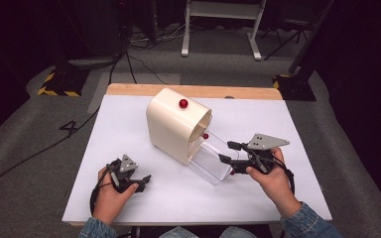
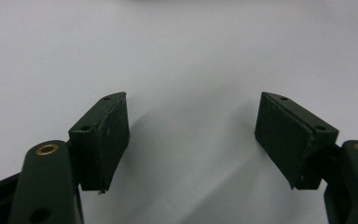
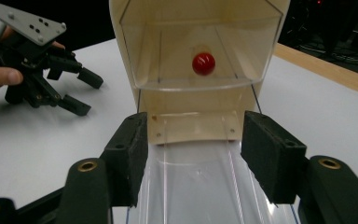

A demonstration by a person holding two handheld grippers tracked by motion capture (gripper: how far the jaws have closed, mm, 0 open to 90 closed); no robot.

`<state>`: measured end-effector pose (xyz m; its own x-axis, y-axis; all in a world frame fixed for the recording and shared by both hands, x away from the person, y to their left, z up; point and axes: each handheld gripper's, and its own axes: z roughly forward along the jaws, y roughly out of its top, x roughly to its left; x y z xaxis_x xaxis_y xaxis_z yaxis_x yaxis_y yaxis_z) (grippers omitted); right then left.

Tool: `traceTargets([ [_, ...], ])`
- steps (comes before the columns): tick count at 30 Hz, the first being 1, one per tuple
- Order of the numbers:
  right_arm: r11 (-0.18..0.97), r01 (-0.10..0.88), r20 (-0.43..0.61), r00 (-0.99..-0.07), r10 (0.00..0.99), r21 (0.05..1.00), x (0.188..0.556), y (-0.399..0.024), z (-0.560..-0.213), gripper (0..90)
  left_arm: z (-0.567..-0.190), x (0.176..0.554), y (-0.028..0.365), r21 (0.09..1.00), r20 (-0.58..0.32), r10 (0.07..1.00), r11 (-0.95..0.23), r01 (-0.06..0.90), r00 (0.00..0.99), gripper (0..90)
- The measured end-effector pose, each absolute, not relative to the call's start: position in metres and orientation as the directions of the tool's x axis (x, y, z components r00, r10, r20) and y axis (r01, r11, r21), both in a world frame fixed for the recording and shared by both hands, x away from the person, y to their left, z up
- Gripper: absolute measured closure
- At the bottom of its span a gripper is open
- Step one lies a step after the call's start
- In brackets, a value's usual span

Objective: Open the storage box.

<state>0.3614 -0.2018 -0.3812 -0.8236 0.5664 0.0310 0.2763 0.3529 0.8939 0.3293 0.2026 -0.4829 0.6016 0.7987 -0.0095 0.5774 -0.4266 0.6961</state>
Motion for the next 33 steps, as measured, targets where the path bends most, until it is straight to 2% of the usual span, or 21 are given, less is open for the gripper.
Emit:
traceTargets([
  [11,0.371,0.254,0.008,-0.834,0.552,0.893,0.382,-0.173,-0.375,46.3,-0.483,0.33,0.202,0.694,-0.012,0.799,-0.426,0.58,0.601,26.3],
  [18,0.381,0.244,-0.007,-0.835,0.551,0.892,0.397,-0.158,-0.38,54.6,-0.483,0.329,0.203,0.694,-0.009,0.798,-0.429,0.578,0.603,26.3],
  [27,0.401,0.219,-0.041,-0.836,0.547,0.89,0.405,-0.152,-0.384,73.4,-0.483,0.329,0.202,0.7,-0.003,0.798,-0.428,0.571,0.602,26.4],
  [33,0.407,0.202,-0.057,-0.838,0.542,0.891,0.403,-0.152,-0.383,73.9,-0.483,0.328,0.202,0.701,0.005,0.797,-0.433,0.566,0.603,26.6],
])
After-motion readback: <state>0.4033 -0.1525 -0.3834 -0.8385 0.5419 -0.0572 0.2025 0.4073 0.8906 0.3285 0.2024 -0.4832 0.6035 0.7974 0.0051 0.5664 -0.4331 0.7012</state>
